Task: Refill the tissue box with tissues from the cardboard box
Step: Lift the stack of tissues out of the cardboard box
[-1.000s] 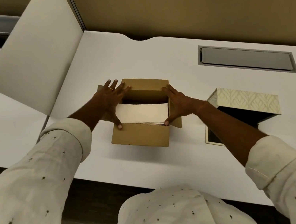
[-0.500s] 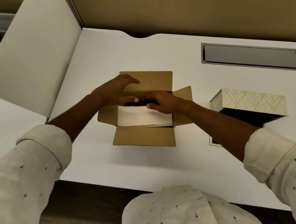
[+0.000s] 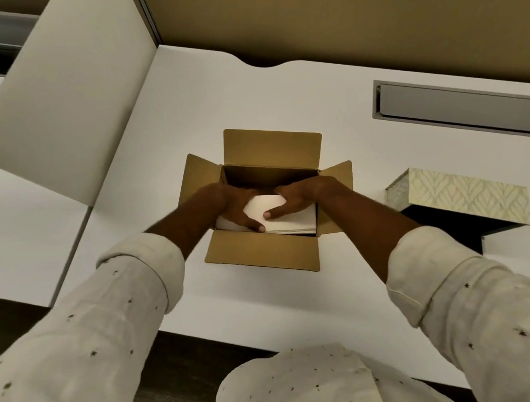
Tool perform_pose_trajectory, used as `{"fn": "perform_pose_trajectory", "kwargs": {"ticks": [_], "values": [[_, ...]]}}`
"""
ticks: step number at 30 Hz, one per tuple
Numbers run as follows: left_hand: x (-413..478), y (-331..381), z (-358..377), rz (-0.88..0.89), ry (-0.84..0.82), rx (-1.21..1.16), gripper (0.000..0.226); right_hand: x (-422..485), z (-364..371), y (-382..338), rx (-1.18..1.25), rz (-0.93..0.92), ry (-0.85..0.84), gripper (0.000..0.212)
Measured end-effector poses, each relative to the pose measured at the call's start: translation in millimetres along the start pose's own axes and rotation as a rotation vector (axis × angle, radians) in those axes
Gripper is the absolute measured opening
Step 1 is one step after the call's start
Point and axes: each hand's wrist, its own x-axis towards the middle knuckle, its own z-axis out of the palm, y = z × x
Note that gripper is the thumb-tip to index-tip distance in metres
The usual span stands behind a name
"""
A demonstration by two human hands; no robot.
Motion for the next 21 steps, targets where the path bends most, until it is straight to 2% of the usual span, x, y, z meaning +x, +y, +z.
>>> {"fn": "perform_pose_trajectory", "kwargs": {"ticks": [4,9,16,21], "values": [[5,-3,1,0.004,0.008,0.027,0.113,3,-4,5,0.025,0.006,-0.011,0.097],[0,-5,3,0.065,0.099,0.038,0.105,11,-9,7,0.038,0.015,-0.045,0.102],[-2,1,-3,0.058,0.079,-0.014,0.094,18,-11,12,0.092,0.0,-0.103,0.087],[0,4,-7,0.011,0.005,-0.034,0.088,22,-8,9,0.083,-0.025,-0.151,0.083]]}}
